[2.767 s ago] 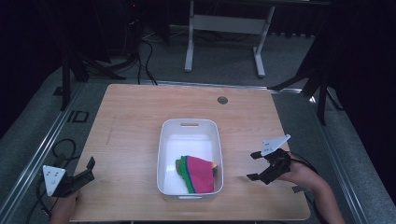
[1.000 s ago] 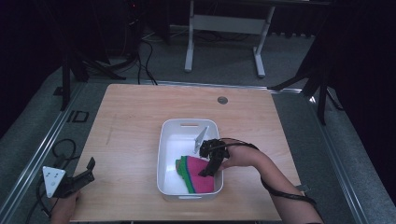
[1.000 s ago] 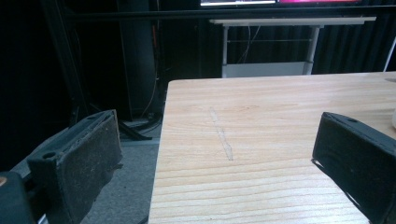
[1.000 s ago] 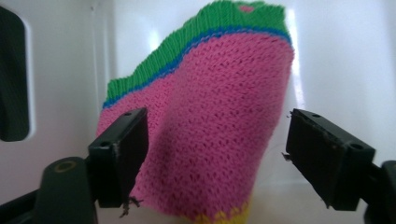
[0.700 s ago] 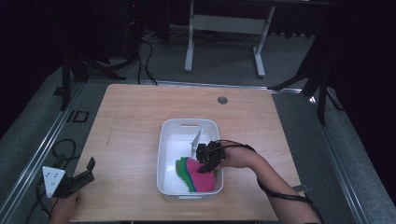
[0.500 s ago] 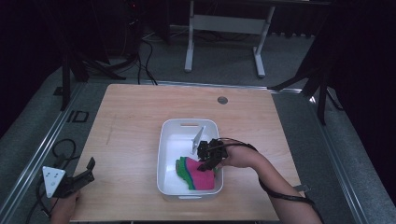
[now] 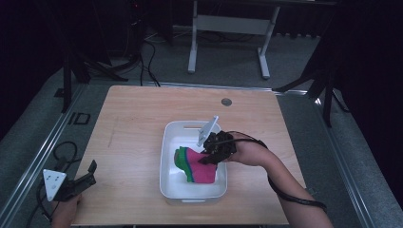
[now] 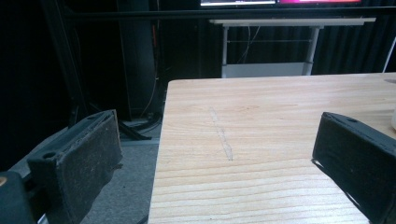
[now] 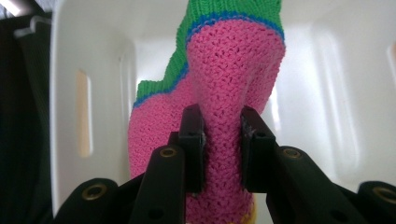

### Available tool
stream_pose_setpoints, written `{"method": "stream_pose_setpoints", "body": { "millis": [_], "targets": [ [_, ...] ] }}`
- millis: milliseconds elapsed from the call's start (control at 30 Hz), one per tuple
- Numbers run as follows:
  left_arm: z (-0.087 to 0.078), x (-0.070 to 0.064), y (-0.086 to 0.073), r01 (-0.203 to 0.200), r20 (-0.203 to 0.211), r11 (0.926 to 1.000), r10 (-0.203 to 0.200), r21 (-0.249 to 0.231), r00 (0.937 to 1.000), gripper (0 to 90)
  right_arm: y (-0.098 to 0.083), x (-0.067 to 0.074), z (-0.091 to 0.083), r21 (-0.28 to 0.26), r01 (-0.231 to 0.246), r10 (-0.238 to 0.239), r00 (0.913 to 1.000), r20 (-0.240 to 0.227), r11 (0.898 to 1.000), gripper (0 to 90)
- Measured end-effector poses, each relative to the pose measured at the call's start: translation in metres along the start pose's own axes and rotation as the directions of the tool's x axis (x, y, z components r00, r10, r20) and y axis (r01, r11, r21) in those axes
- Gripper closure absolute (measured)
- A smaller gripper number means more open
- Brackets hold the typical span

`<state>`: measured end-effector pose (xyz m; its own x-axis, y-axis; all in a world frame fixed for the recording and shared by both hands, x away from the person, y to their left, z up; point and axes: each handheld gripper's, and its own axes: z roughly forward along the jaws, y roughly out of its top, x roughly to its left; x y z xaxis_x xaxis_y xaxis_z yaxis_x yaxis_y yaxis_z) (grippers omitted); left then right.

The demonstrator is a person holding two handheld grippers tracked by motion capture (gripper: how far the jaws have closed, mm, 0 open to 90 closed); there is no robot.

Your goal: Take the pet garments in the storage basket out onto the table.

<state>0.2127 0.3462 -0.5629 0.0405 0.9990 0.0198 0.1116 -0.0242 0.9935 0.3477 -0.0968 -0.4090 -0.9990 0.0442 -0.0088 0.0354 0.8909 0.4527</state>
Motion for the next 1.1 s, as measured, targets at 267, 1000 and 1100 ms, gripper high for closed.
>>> {"method": "stream_pose_setpoints", "body": {
  "millis": [267, 1000, 1100],
  "targets": [
    [0.0, 0.0, 0.0, 0.004, 0.003, 1.0, -0.004, 0.0, 1.0, 1.8, 0.008, -0.003, -0.025, -0.054, 0.013, -0.01, 0.9985, 0.054, 0.998, 74.0],
    [0.0, 0.0, 0.0, -0.001, -0.003, 1.0, 0.001, 0.005, 1.0, 1.8, -0.04, -0.019, -0.113, -0.208, -0.092, 0.139, 0.9645, 0.224, 0.974, 73.8],
    [0.0, 0.0, 0.0, 0.001, -0.003, 1.0, -0.001, 0.007, 1.0, 1.8, -0.055, -0.021, -0.121, -0.216, -0.118, 0.171, 0.9544, 0.245, 0.969, 73.8]
  ]
}}
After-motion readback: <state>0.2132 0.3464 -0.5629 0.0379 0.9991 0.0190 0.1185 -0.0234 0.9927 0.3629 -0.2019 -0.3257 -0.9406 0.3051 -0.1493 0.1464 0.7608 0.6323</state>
